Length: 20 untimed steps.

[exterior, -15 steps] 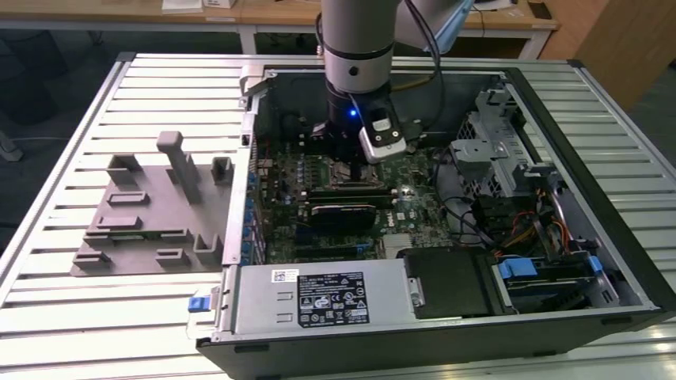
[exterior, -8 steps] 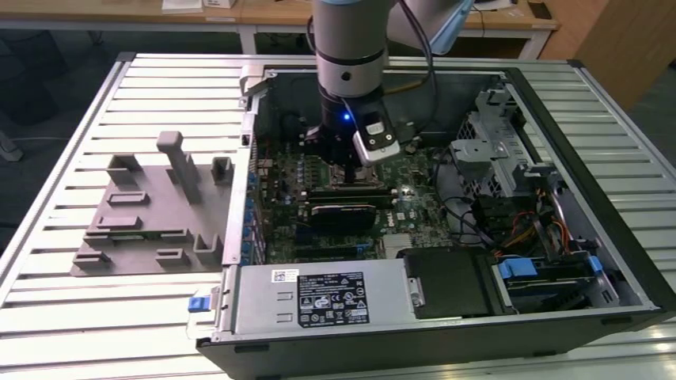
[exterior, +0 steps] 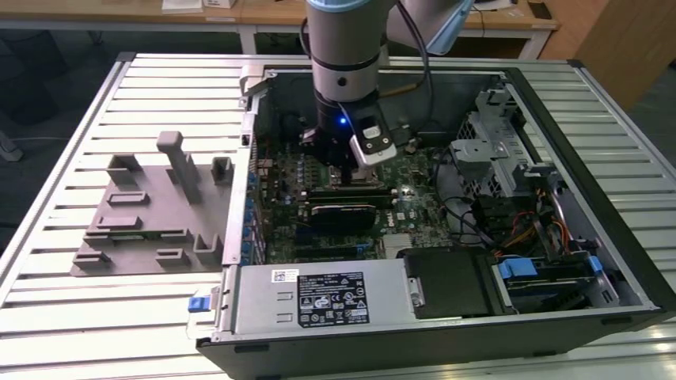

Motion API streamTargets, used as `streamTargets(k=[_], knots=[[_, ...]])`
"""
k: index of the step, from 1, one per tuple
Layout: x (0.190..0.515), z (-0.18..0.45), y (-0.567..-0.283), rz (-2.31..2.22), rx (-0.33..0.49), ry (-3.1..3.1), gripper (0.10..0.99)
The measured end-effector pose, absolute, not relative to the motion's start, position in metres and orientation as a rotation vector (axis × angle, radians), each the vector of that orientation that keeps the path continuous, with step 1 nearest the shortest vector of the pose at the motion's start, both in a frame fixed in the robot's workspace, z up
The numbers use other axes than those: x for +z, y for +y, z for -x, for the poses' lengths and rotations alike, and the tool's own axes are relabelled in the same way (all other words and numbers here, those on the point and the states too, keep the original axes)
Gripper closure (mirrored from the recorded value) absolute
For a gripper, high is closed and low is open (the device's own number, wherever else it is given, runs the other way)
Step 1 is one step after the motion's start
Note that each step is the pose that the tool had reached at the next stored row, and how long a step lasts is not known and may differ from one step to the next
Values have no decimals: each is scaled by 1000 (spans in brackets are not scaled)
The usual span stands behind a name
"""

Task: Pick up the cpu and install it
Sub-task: 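Install the second cpu locking lever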

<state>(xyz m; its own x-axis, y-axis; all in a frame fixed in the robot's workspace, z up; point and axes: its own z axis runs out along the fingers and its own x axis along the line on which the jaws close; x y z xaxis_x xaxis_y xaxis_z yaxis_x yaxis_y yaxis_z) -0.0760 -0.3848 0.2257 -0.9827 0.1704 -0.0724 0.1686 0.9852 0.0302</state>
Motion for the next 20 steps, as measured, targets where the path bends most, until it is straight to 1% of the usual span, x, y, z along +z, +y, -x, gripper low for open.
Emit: streamTargets(k=[20], knots=[[216, 77, -386, -248, 73, 3058, 980]])
